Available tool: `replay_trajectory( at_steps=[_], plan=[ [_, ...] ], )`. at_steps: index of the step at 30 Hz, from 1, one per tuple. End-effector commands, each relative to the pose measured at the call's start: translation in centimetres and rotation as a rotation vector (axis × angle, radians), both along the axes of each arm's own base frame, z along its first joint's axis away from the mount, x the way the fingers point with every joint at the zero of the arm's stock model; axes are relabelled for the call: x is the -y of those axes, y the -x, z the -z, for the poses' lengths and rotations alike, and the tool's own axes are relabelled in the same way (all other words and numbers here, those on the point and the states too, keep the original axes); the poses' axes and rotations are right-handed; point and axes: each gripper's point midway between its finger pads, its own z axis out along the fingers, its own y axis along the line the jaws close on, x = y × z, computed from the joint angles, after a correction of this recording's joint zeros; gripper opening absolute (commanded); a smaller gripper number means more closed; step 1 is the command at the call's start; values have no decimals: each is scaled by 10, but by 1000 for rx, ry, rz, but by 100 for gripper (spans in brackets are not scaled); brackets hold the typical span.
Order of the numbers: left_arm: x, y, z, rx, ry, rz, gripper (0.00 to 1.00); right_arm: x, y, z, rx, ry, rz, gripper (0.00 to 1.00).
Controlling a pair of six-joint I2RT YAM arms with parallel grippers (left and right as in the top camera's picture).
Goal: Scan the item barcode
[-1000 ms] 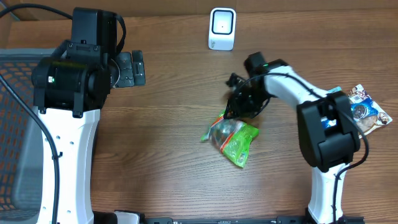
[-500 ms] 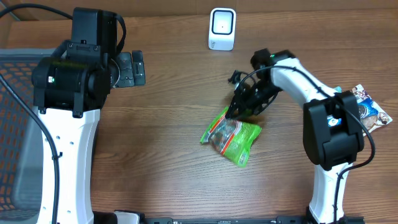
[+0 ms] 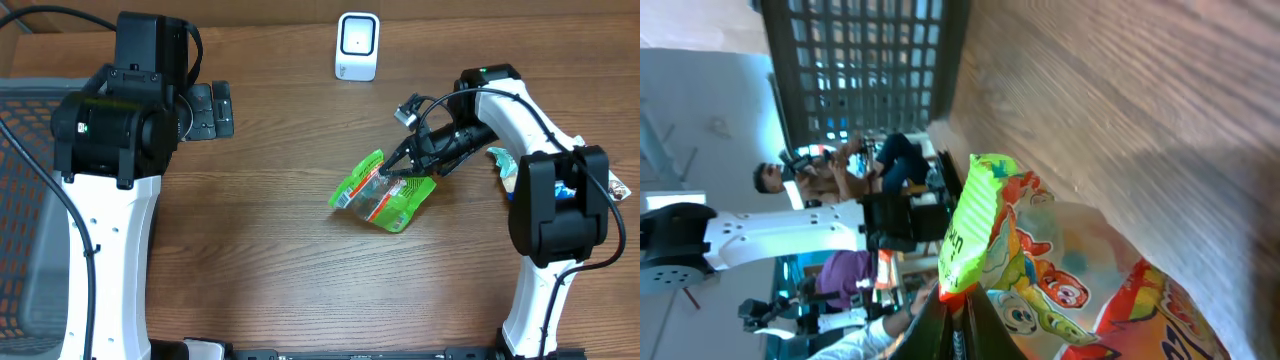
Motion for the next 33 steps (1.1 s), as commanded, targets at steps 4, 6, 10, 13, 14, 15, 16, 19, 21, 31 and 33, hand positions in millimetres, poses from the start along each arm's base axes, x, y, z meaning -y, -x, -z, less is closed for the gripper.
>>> replay_trajectory(
  at_steps=[4,6,10,13,14,15,16,19,21,31,33],
  plan=[
    [-3,-2,-2,1,-23,6,100,10,-36,-44,-12,-206,199,4],
    [-3,-2,-2,1,-23,6,100,25,-50,-54,-59,-251,283,4],
    [-3,-2,-2,1,-23,6,100,46,-63,-60,-97,-285,367,4],
    [-3,-2,-2,1,-23,6,100,58,-69,-62,-116,-295,408,4],
    [-3,-2,-2,1,-23,6,100,59,-70,-62,-115,-297,413,4],
    [-3,-2,-2,1,-23,6,100,61,-70,-63,-117,-301,418,4],
    [-3,-2,-2,1,-23,6,100,61,-71,-64,-119,-308,423,4],
    [-3,-2,-2,1,-23,6,100,61,-73,-67,-118,-318,427,4],
    [-3,-2,-2,1,-23,6,100,61,-73,-68,-122,-317,428,4],
    [-3,-2,-2,1,-23,6,100,62,-81,-84,-115,-319,426,4],
    [-3,-2,-2,1,-23,6,100,62,-84,-94,-94,-322,422,4]
  ],
)
